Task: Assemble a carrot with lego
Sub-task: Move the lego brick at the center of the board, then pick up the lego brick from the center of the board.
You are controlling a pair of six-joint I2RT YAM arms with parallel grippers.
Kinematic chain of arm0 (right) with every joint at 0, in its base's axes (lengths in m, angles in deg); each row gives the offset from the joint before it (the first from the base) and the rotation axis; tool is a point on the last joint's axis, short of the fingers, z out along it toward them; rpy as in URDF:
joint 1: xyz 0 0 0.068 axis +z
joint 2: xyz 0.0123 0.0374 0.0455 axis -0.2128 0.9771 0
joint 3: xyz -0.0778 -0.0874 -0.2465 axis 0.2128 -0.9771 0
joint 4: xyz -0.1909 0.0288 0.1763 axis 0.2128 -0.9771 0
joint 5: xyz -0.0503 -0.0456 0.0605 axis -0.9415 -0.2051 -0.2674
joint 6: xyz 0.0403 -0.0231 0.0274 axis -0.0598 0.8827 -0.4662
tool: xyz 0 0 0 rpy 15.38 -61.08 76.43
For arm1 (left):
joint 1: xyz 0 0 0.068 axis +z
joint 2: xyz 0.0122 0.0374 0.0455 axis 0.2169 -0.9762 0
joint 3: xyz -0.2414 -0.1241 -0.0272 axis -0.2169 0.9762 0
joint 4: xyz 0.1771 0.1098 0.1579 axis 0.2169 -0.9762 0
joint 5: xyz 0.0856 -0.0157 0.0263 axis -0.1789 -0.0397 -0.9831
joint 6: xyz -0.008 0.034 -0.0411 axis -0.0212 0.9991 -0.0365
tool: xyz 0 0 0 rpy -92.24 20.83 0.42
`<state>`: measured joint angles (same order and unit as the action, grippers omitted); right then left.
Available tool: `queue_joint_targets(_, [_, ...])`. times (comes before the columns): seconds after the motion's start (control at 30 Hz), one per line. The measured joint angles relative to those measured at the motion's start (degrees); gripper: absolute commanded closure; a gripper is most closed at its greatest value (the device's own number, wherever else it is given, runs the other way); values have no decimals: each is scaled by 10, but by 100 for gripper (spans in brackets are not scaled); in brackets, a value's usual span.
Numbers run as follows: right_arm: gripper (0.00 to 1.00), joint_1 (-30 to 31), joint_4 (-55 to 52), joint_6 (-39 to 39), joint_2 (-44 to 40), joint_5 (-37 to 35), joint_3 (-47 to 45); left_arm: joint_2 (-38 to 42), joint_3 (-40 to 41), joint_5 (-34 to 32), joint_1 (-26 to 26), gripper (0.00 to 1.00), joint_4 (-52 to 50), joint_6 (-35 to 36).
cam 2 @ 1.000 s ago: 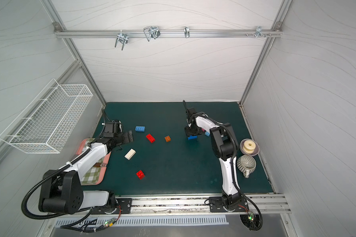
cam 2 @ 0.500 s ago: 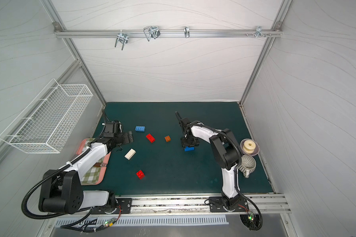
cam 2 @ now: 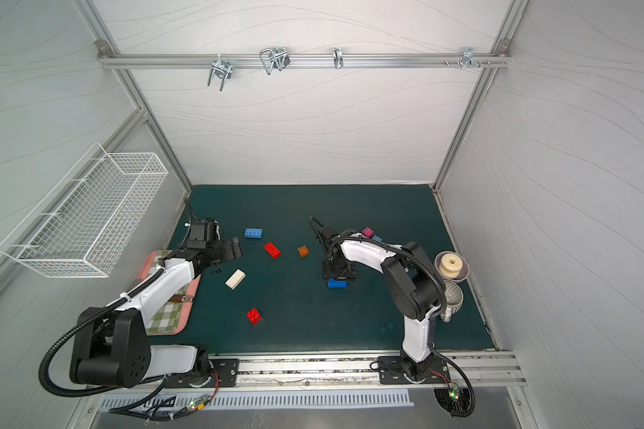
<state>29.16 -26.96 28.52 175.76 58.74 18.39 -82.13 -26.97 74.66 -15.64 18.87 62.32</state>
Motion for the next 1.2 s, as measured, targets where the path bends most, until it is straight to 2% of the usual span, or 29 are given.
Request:
queue_joint_targets(0.2, [24,3,0,-11,0,5,0,0,0,0,0,5,0,-2])
queue_joint_targets(0.37, [18,3,-3,-12,0,9,3,0,0,-1,0,5,0,-6])
queue_joint_targets(0.57, [17,-23,-14,-5,-9,16,27,0,0,-2,0,5,0,-6])
queue_joint_targets(0.87, [20,-160,-20,34,-22,31,87,0,0,8,0,5,0,-14])
queue_joint_targets(1.0, [21,-214,-15,49,12,30,118,0,0,16,0,5,0,-19])
queue_joint_targets(1.2, [25,-263,-5,67,99,19,194,0,0,28,0,5,0,-25])
